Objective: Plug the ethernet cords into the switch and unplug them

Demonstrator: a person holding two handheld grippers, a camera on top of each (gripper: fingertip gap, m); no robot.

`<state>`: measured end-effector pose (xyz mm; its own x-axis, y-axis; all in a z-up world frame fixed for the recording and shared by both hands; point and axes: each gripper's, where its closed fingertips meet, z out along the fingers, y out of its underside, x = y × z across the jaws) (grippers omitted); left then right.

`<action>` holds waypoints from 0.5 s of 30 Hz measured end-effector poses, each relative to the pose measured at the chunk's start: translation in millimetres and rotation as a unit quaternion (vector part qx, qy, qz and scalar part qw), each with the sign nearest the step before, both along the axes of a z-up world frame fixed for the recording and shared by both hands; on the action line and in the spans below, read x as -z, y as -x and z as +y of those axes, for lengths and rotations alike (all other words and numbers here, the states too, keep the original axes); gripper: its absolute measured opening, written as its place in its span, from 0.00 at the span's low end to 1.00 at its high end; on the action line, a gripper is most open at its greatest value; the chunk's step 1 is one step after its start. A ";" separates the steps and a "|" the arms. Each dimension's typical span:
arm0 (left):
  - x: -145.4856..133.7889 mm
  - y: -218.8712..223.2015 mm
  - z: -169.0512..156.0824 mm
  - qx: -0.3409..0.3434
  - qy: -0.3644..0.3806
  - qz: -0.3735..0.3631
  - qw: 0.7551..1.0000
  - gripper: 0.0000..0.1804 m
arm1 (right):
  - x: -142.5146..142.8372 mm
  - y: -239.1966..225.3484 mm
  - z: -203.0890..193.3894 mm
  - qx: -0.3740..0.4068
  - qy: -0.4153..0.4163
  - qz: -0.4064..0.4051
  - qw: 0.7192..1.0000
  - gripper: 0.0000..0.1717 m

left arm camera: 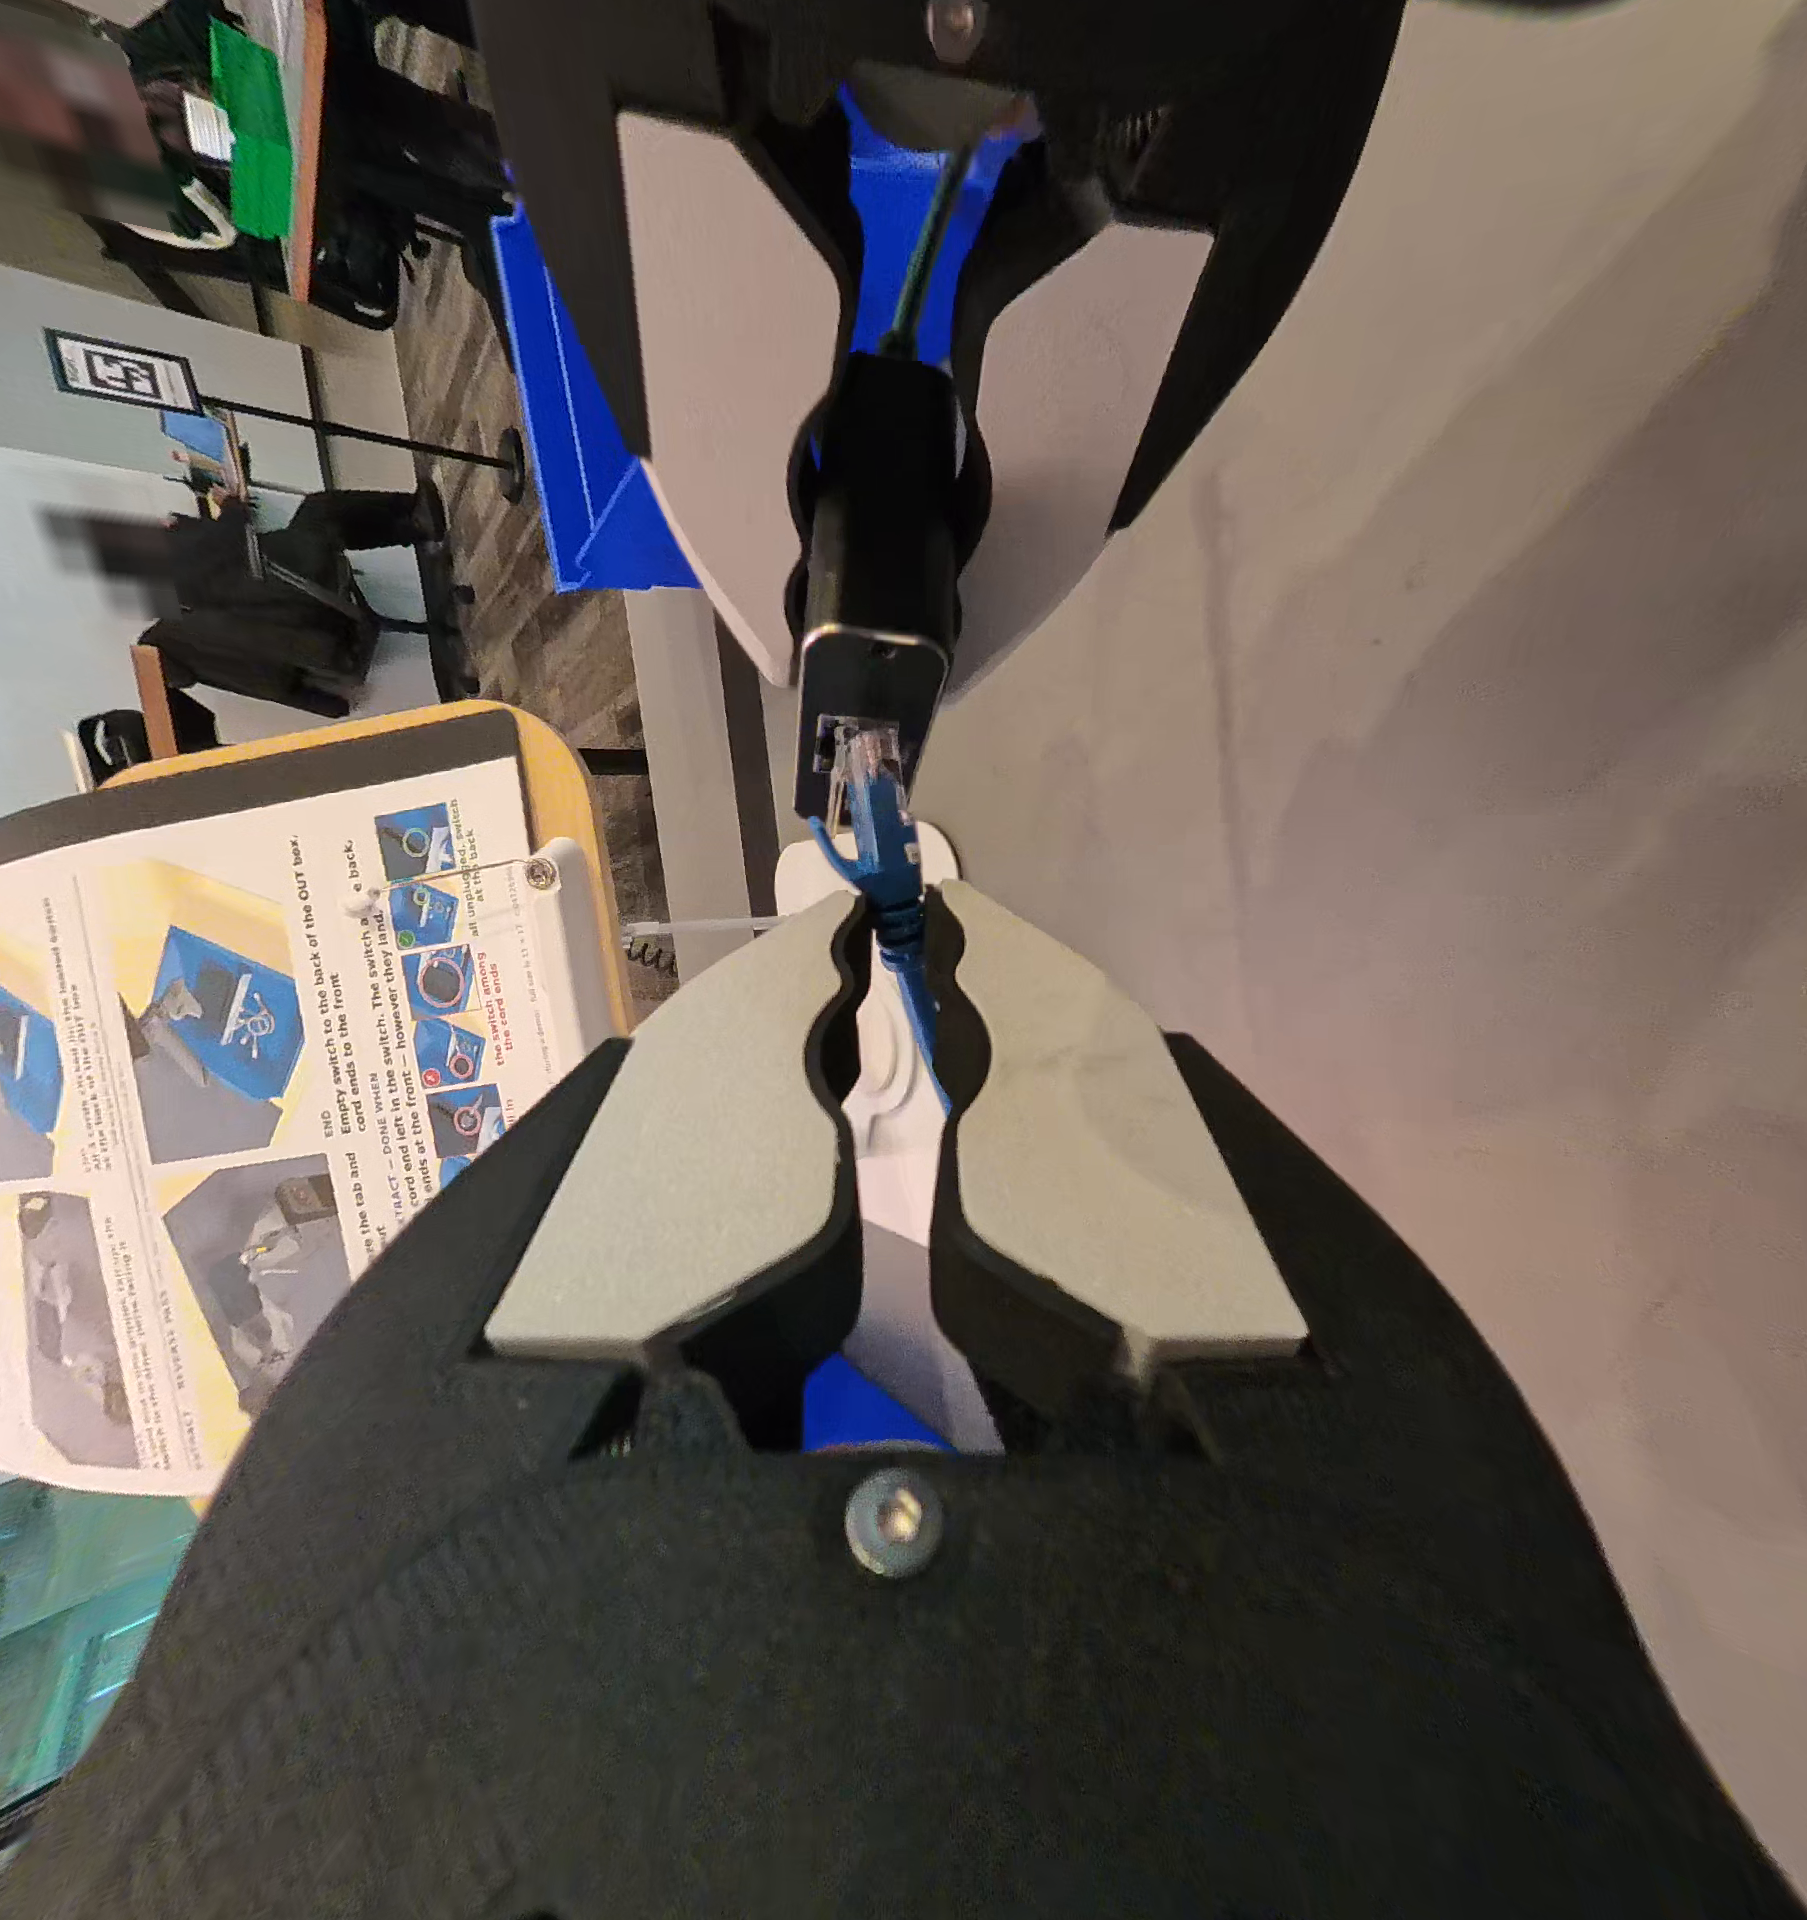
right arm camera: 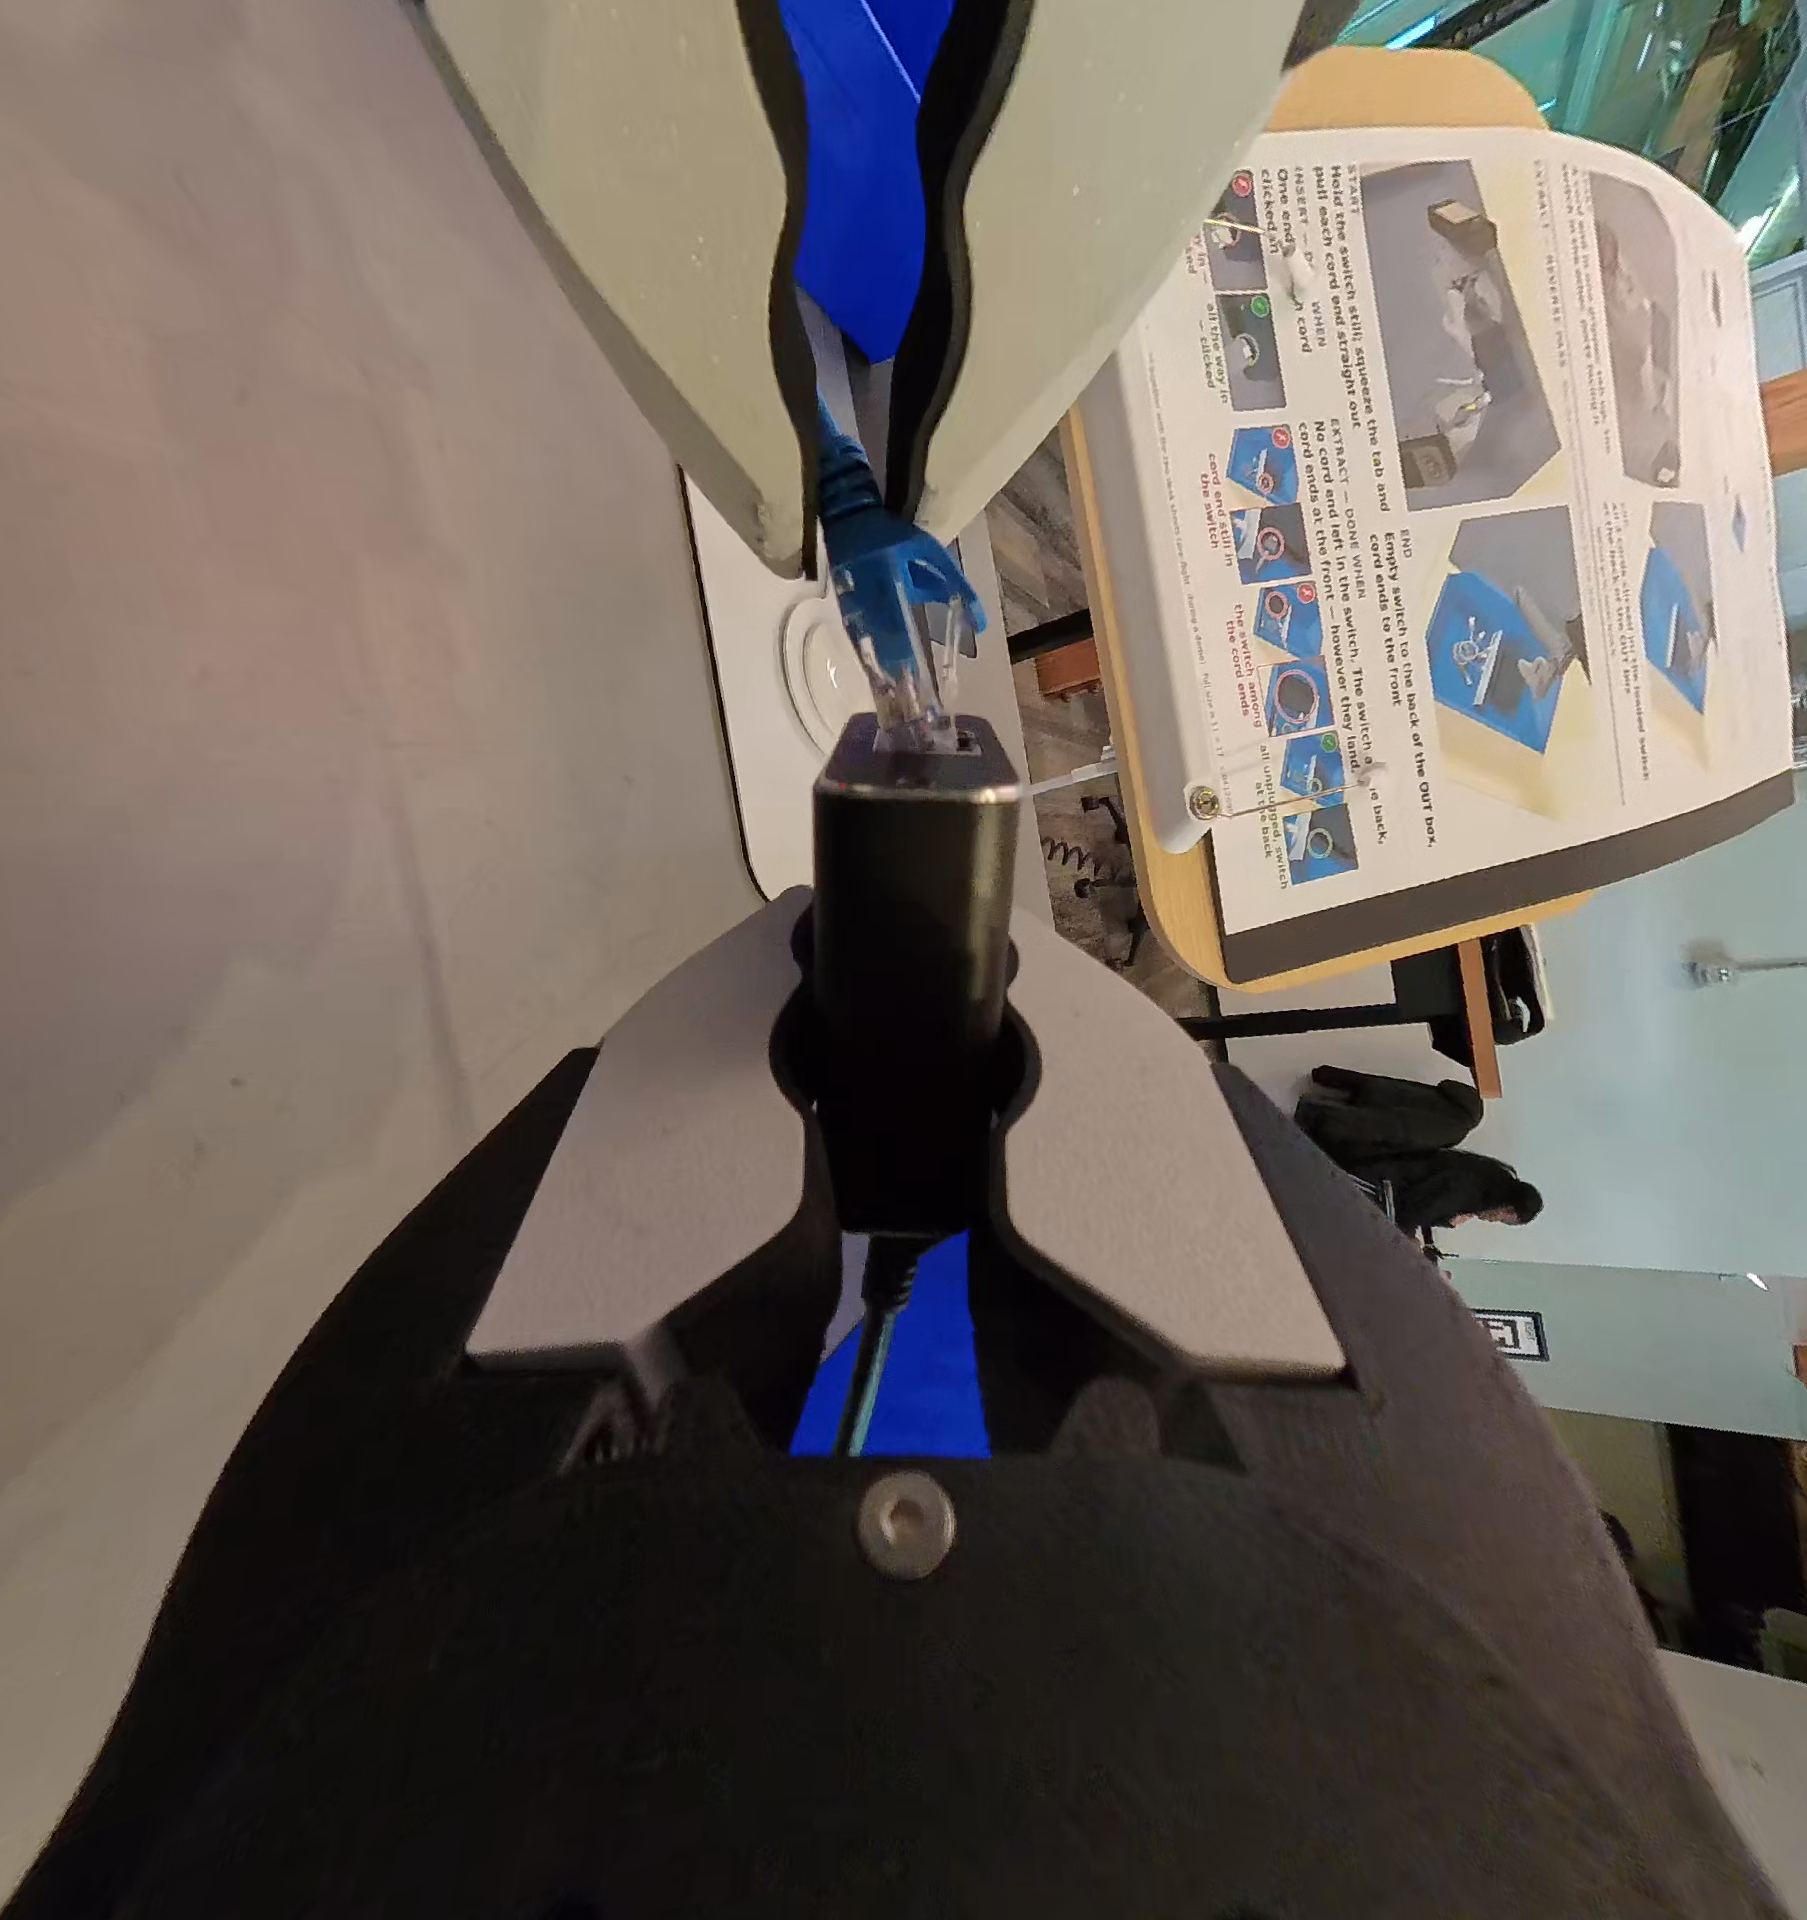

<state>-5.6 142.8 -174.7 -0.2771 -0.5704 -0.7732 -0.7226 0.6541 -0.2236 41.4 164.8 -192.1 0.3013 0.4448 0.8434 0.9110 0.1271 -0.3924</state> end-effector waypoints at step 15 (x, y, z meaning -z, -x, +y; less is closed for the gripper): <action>-1.3 -2.7 -0.3 -0.008 0.015 -0.009 1.000 0.04 | 4.4 -0.7 2.2 0.011 0.004 0.000 1.000 0.16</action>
